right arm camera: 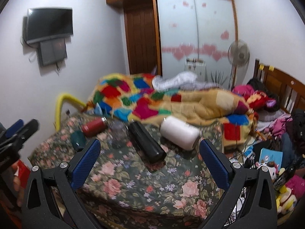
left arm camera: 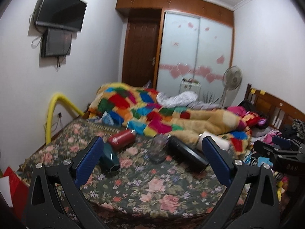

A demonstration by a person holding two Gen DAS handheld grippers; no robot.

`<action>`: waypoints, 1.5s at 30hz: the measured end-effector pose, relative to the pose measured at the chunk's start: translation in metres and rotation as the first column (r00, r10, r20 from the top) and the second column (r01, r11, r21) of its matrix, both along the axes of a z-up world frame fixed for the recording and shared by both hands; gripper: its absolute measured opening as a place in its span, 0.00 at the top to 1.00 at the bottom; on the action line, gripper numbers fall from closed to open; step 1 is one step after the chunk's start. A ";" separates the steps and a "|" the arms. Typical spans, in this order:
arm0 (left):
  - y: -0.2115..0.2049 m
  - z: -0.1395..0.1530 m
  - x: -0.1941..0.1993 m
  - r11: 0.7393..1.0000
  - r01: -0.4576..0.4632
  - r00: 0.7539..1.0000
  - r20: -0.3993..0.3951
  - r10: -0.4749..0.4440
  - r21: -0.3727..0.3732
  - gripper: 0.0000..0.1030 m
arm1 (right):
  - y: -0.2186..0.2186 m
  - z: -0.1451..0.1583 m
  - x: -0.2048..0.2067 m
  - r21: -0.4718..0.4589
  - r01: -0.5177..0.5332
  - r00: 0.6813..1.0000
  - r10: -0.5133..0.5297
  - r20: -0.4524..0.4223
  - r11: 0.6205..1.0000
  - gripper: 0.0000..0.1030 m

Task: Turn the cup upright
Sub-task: 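Move the right tool to the lying black thermos and close around it, then lift the black thermos off the bedspread with the right tool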

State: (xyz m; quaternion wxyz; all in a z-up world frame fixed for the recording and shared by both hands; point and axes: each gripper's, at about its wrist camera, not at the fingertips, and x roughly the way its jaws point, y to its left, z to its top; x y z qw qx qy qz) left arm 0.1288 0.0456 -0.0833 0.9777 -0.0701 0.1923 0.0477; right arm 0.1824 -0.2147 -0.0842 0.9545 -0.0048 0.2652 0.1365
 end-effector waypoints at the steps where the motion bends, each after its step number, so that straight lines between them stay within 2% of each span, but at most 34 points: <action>1: 0.003 -0.007 0.008 1.000 -0.008 1.000 -0.023 0.008 -0.004 0.00 | 0.002 -0.010 0.017 -0.020 -0.008 0.999 0.007 -0.039 1.000 0.00; 5: 0.014 -0.036 0.036 0.999 -0.030 0.994 -0.108 0.029 -0.011 0.00 | 0.013 -0.033 0.058 -0.075 -0.052 0.989 0.041 -0.139 0.996 0.00; 8: 0.019 -0.057 0.054 0.999 -0.044 0.984 -0.172 0.043 0.001 0.00 | 0.024 -0.053 0.091 -0.107 -0.105 0.971 0.078 -0.228 0.989 0.00; 13: 0.025 -0.081 0.073 0.998 -0.063 0.967 -0.248 0.064 0.010 0.00 | 0.043 -0.095 0.147 -0.143 -0.177 0.918 0.111 -0.380 0.974 0.00; 20: 0.038 -0.105 0.092 0.996 -0.088 0.947 -0.309 0.082 -0.004 0.00 | 0.061 -0.133 0.194 -0.181 -0.257 0.854 0.136 -0.501 0.949 0.07; 23: 0.041 -0.110 0.097 0.995 -0.095 0.943 -0.320 0.088 -0.006 0.00 | 0.070 -0.145 0.201 -0.200 -0.293 0.835 0.148 -0.530 0.935 0.11; 25: 0.042 -0.111 0.099 0.995 -0.097 0.942 -0.324 0.090 -0.006 0.00 | 0.074 -0.152 0.203 -0.211 -0.320 0.821 0.159 -0.548 0.924 0.20; 28: 0.042 -0.113 0.100 0.995 -0.097 0.942 -0.323 0.092 0.000 0.00 | 0.078 -0.160 0.208 -0.213 -0.338 0.805 0.164 -0.571 0.917 0.23; 32: 0.042 -0.113 0.100 0.995 -0.096 0.941 -0.324 0.095 0.011 0.00 | 0.081 -0.164 0.211 -0.241 -0.337 0.806 0.146 -0.574 0.910 0.27; 34: 0.041 -0.113 0.100 0.996 -0.094 0.942 -0.324 0.092 0.010 0.00 | 0.082 -0.163 0.212 -0.242 -0.336 0.808 0.147 -0.570 0.910 0.33; 45: 0.038 -0.097 0.082 0.995 -0.104 0.949 -0.297 0.102 0.008 0.00 | 0.075 -0.159 0.199 -0.199 -0.328 0.790 0.153 -0.594 0.924 0.36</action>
